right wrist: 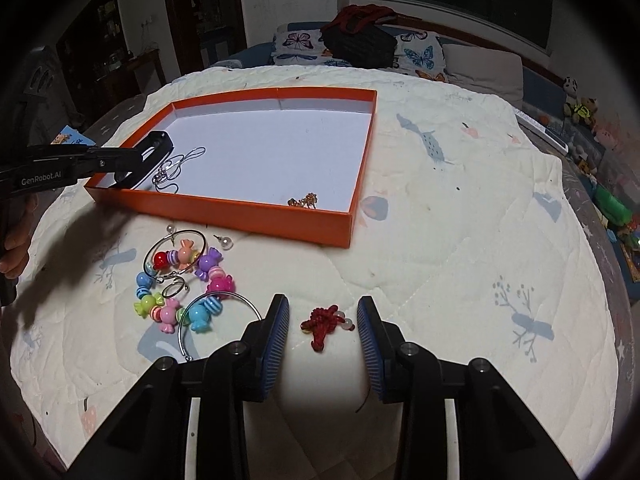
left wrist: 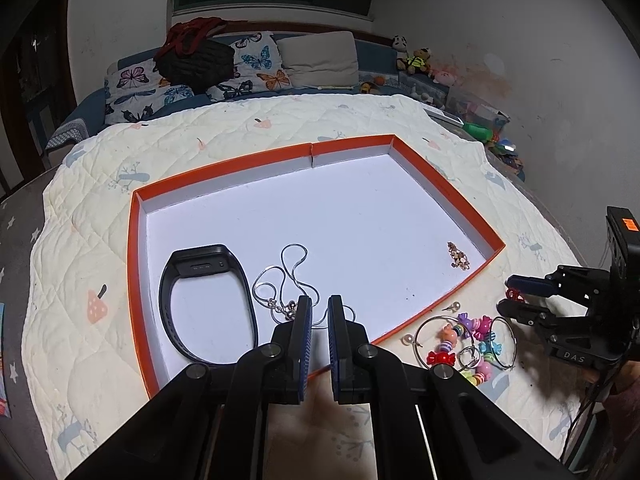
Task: Organize jewelry
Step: 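Open the left tool to drop the chain while the right tool carries the red ring into the tray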
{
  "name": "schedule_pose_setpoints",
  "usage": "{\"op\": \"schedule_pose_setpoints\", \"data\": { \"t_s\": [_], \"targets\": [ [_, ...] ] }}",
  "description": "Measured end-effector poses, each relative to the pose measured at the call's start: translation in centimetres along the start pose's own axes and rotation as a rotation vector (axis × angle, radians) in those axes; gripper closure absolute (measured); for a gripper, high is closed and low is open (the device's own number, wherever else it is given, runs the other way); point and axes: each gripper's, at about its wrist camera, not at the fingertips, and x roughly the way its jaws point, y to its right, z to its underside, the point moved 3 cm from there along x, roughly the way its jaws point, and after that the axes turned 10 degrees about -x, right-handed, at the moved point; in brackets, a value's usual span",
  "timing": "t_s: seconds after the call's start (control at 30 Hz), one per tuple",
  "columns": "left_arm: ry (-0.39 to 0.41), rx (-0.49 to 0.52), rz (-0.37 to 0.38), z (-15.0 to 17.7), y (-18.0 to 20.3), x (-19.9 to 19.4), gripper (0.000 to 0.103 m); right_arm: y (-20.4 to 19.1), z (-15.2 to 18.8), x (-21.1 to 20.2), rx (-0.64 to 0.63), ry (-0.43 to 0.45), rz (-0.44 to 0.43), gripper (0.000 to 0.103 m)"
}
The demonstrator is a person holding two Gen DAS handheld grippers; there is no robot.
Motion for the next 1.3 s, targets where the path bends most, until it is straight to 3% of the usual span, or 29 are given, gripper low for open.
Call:
{"op": "schedule_pose_setpoints", "data": {
  "t_s": [0.03, 0.13, 0.3, 0.47, 0.57, 0.77, 0.97, 1.03, 1.07, 1.1, 1.13, 1.17, 1.3],
  "targets": [
    [-0.001, -0.003, -0.001, 0.0, -0.1, 0.1, 0.094, -0.1, 0.0, -0.1, -0.002, 0.000, 0.002, 0.084],
    [-0.004, -0.013, -0.002, 0.0, -0.4, 0.2, 0.094, -0.1, 0.1, -0.3, -0.006, 0.002, 0.002, 0.087],
    [0.004, -0.014, -0.004, 0.1, -0.7, 0.0, 0.094, -0.5, -0.6, -1.9, -0.017, 0.050, -0.003, 0.087],
    [0.011, -0.024, -0.004, -0.1, -0.8, -0.3, 0.094, -0.6, -3.4, -3.9, -0.035, 0.143, -0.020, 0.087],
    [0.007, -0.035, -0.006, -0.2, -1.0, -0.3, 0.094, -0.4, -5.5, -3.1, -0.036, 0.162, -0.032, 0.087],
    [-0.009, -0.044, -0.019, -0.5, -1.1, 0.1, 0.094, -0.4, -8.4, 1.5, -0.063, 0.110, -0.019, 0.087],
    [-0.024, -0.042, -0.016, -0.1, -1.2, 0.3, 0.093, -0.3, -8.2, 3.6, -0.050, 0.055, -0.028, 0.087],
    [-0.020, -0.027, -0.024, 0.1, -1.0, 0.2, 0.085, -0.3, -8.0, 3.5, -0.050, 0.050, -0.026, 0.086],
    [-0.014, -0.020, -0.029, 0.2, -0.8, 0.1, 0.072, -0.3, -8.0, 3.5, -0.052, 0.048, -0.028, 0.085],
    [0.000, -0.013, -0.035, 0.3, -0.6, -0.2, 0.051, -0.3, -7.9, 3.4, -0.053, 0.045, -0.027, 0.082],
    [0.015, -0.009, -0.038, 0.3, -0.4, -0.5, 0.043, -0.2, -8.0, 3.3, -0.053, 0.046, -0.024, 0.076],
    [0.036, -0.002, -0.040, 0.3, -0.2, -0.9, 0.039, -0.1, -8.0, 3.2, -0.053, 0.048, -0.021, 0.074],
    [0.059, 0.033, -0.023, 0.6, 1.1, -2.0, 0.039, 0.3, -8.0, 2.4, -0.045, 0.058, -0.013, 0.070]
  ]
}}
